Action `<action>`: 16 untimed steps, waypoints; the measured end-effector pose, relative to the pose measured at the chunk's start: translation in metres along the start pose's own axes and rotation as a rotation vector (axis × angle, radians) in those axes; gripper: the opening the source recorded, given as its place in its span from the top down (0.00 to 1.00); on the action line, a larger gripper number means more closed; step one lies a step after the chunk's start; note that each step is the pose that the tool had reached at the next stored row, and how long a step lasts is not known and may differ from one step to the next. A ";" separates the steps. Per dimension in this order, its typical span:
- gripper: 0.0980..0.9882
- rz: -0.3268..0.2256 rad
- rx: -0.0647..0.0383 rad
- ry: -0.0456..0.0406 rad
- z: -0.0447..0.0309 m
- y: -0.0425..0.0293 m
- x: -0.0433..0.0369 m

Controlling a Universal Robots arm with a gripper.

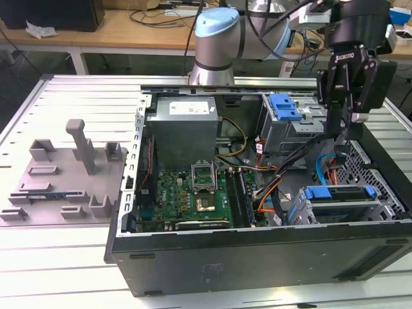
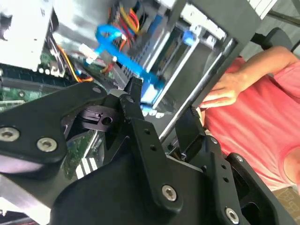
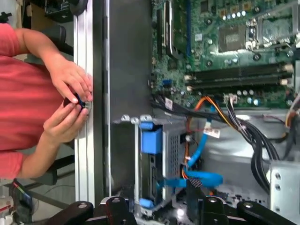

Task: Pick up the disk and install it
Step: 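Insert the first disk wire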

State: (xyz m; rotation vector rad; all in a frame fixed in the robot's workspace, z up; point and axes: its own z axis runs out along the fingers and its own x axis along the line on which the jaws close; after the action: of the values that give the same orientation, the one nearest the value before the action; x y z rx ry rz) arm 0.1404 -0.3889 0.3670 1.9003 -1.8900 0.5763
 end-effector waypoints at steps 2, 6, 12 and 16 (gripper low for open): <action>0.48 -0.001 0.000 0.0004 0.0016 -0.0082 -0.0040; 0.48 0.014 0.004 -0.0017 0.0025 -0.0264 -0.0084; 0.48 0.067 -0.023 -0.0008 0.0031 -0.0265 -0.0089; 0.48 0.076 -0.027 0.0045 0.0014 -0.0270 -0.0196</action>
State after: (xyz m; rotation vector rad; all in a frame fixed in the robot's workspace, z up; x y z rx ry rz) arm 0.1674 -0.3730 0.3553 1.8161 -1.9642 0.5753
